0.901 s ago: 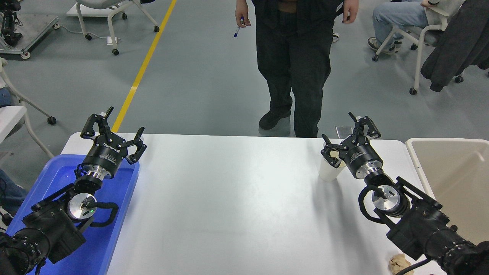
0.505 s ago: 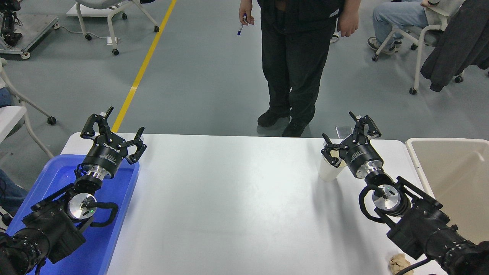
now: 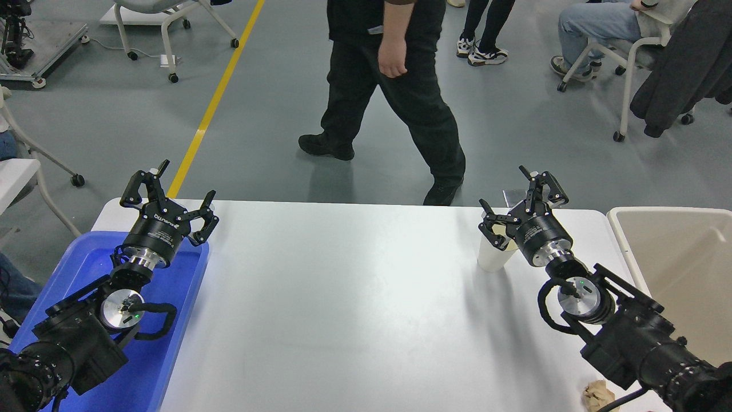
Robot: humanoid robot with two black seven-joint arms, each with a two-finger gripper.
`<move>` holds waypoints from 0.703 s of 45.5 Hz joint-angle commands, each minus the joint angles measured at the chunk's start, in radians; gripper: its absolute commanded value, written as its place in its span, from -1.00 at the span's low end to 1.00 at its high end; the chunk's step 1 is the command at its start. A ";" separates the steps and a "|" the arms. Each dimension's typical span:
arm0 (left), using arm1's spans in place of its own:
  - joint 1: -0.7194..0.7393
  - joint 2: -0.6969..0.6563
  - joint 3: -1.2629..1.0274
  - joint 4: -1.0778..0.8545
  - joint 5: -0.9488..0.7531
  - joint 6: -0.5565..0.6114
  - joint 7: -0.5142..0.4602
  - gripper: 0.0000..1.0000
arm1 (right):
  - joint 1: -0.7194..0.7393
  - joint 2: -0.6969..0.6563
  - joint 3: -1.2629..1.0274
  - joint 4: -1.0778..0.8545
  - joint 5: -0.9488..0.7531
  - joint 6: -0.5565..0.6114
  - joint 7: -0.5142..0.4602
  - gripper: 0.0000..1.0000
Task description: Dispose of the paper cup in the dustbin
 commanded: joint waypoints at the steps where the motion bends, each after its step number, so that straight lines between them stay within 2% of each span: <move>1: 0.000 0.000 0.000 -0.001 0.001 0.000 0.001 1.00 | -0.011 -0.108 -0.072 0.137 -0.020 0.004 0.001 1.00; 14: 0.000 0.000 0.000 -0.001 -0.001 0.000 0.001 1.00 | 0.046 -0.249 -0.253 0.235 -0.225 -0.004 -0.001 1.00; 32: 0.000 0.000 0.000 -0.001 -0.001 0.000 0.001 1.00 | 0.201 -0.300 -0.437 0.226 -0.556 -0.074 0.001 1.00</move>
